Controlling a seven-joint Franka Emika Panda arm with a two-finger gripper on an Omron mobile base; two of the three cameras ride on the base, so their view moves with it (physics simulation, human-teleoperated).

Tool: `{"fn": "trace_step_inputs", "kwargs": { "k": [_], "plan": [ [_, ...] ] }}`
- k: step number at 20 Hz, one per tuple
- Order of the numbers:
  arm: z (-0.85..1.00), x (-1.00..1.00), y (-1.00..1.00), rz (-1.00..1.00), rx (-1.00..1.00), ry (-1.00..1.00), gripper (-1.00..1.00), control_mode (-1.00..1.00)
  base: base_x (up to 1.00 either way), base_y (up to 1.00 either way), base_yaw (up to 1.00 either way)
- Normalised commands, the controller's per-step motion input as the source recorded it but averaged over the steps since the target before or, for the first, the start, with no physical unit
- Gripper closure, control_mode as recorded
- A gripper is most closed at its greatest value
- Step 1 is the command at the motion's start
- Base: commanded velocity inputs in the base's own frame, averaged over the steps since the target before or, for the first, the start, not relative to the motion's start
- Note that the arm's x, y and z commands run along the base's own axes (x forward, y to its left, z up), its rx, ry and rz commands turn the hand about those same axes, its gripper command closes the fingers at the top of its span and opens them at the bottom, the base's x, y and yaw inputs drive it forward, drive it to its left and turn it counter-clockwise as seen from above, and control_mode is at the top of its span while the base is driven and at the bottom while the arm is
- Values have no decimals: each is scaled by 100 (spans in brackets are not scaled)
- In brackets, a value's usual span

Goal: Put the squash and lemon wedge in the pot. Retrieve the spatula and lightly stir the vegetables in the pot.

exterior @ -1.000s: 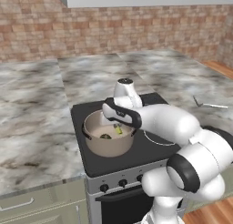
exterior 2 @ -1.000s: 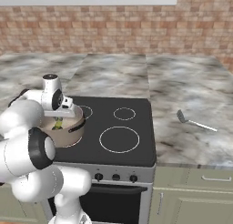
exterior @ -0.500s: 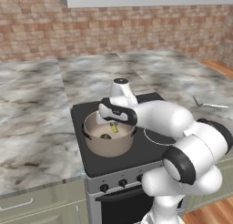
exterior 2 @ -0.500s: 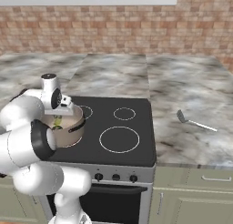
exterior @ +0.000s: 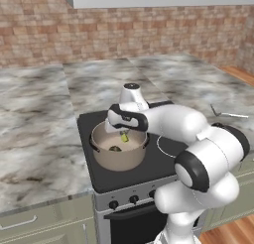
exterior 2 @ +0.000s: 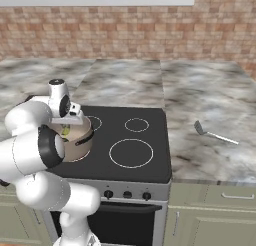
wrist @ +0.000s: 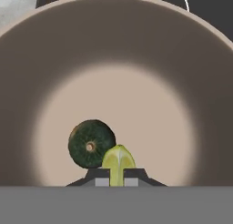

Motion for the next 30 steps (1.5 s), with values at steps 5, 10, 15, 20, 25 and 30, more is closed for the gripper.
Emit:
{"fn": "trace_step_inputs", "kwargs": {
  "k": [5, 10, 15, 20, 25, 30],
  "plan": [
    [-2, 1, 0, 0, 0, 0, 100, -100, 0, 0, 0],
    [0, 0, 0, 0, 0, 0, -100, -100, 0, 0, 0],
    [0, 0, 0, 0, 0, 0, -100, -100, 0, 0, 0],
    [0, -1, 0, 0, 0, 0, -100, -100, 0, 0, 0],
    [8, -22, 0, 0, 0, 0, -100, -100, 0, 0, 0],
    [35, -100, 0, 0, 0, -10, -100, -100, 0, 0, 0]
  ]
}}
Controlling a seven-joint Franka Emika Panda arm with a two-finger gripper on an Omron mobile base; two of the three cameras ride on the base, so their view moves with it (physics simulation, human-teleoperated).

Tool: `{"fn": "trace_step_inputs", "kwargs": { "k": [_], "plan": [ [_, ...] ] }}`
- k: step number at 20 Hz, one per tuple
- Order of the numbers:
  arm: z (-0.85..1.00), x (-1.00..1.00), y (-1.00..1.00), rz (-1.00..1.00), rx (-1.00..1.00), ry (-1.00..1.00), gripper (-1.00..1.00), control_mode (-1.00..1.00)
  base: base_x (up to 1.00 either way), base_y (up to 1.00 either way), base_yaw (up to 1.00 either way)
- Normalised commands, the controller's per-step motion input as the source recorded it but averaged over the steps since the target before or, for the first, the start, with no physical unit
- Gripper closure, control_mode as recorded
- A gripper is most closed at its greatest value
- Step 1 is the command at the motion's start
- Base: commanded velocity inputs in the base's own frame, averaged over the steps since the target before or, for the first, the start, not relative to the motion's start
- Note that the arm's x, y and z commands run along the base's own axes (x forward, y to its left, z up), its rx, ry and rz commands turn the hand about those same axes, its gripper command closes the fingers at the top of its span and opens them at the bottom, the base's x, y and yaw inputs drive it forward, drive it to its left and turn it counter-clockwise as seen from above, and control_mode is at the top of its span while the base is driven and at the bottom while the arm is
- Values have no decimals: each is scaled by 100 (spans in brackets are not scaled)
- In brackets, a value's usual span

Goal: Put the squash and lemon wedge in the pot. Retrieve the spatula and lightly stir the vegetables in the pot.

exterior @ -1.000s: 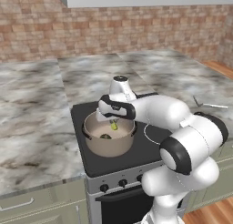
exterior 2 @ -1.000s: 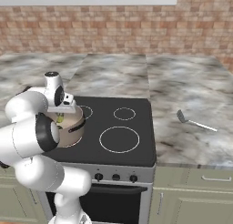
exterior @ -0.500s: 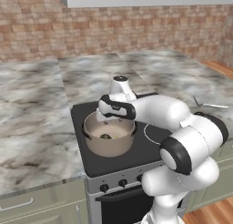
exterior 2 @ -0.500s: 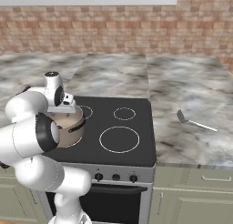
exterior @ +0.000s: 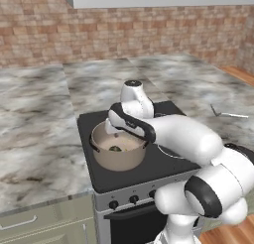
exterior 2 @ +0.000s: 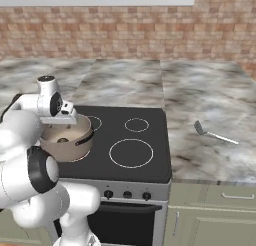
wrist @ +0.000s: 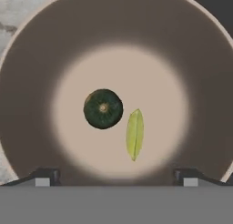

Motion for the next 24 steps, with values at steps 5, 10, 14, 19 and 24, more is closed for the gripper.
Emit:
{"fn": "trace_step_inputs", "kwargs": {
  "k": [5, 10, 14, 19, 24],
  "plan": [
    [30, -100, -8, 0, 0, -6, -100, -100, 0, 0, 0],
    [5, -91, -37, 0, 0, -1, -100, -100, 0, 0, 0],
    [2, -50, -35, 0, 0, 0, -100, -100, 0, 0, 0],
    [1, 0, -10, 0, 0, 0, -100, -100, 0, 0, 0],
    [0, 0, 0, 0, 0, 0, -100, -100, 0, 0, 0]
  ]
}}
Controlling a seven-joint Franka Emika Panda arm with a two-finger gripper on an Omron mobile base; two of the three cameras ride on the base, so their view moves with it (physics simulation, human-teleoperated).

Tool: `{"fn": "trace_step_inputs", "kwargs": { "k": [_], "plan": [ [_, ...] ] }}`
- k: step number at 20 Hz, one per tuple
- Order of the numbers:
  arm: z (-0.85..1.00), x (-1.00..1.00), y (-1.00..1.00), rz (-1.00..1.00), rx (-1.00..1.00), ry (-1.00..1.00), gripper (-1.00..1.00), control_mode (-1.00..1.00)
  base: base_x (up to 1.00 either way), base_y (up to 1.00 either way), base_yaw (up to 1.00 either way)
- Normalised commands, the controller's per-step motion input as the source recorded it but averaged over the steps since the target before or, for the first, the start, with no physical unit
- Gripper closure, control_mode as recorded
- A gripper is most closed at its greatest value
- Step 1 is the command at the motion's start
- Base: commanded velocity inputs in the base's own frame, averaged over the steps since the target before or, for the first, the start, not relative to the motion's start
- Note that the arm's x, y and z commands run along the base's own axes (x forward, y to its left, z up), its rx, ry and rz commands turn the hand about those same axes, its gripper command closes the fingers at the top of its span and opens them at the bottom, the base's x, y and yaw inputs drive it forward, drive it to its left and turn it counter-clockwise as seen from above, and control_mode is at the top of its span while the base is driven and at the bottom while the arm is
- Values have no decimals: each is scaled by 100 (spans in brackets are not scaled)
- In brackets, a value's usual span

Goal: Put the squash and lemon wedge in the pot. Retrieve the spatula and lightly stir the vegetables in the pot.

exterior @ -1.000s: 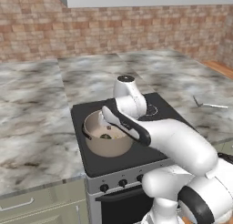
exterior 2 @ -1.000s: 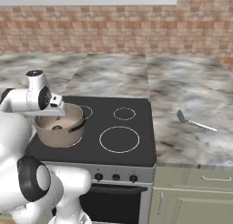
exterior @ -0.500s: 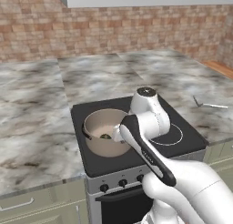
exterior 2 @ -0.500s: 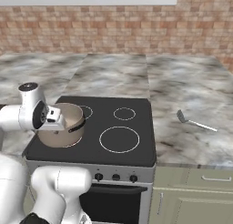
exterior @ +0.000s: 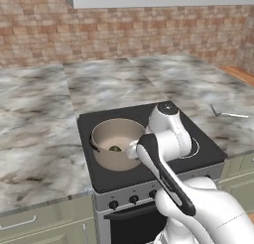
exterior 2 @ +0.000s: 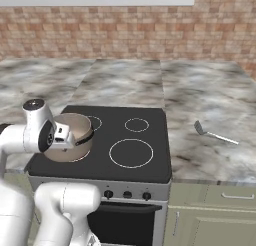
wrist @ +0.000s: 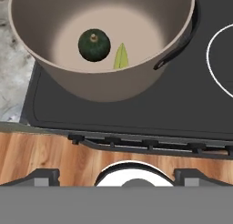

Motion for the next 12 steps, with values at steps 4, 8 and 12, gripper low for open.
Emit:
{"fn": "trace_step_inputs", "kwargs": {
  "k": [4, 8, 12],
  "plan": [
    [0, 0, 0, 0, 0, 0, -100, -100, 0, 0, 0],
    [0, 0, 0, 0, 0, 0, -100, 100, -8, -14, 0],
    [0, 0, 0, 0, 0, 0, -100, 100, -53, -93, 0]
  ]
}}
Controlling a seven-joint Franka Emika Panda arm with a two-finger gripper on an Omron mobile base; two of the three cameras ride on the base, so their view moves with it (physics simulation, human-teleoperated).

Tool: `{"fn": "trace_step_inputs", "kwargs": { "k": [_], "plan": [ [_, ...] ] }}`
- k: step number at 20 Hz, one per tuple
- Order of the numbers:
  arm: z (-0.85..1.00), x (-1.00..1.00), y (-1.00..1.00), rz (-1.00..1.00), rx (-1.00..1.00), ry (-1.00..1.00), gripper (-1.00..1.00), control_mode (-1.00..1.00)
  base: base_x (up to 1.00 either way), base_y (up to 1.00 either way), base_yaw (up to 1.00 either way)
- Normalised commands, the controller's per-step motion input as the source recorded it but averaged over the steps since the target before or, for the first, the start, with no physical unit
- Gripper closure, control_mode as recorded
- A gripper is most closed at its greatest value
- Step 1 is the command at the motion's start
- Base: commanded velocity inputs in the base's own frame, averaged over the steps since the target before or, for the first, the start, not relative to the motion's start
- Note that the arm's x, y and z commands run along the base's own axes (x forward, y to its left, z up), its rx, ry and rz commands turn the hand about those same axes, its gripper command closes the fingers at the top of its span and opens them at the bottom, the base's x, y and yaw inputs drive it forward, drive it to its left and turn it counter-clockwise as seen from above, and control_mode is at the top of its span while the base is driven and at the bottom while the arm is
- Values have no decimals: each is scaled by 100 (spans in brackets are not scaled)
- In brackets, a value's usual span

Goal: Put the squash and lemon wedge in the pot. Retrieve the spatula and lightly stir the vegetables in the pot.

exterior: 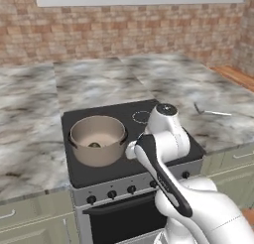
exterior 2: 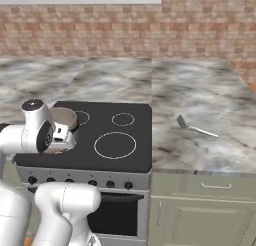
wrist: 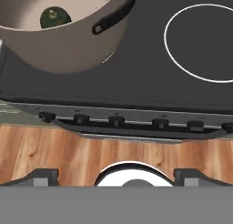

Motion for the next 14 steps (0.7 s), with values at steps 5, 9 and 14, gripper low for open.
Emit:
{"fn": "trace_step_inputs", "kwargs": {
  "k": [5, 9, 14],
  "plan": [
    [0, 0, 0, 0, 0, 0, -100, 100, -23, -100, -1],
    [0, 0, 0, 0, 0, 0, -100, 100, 12, -100, 10],
    [0, 0, 0, 0, 0, 0, -100, 100, 25, -91, 5]
  ]
}}
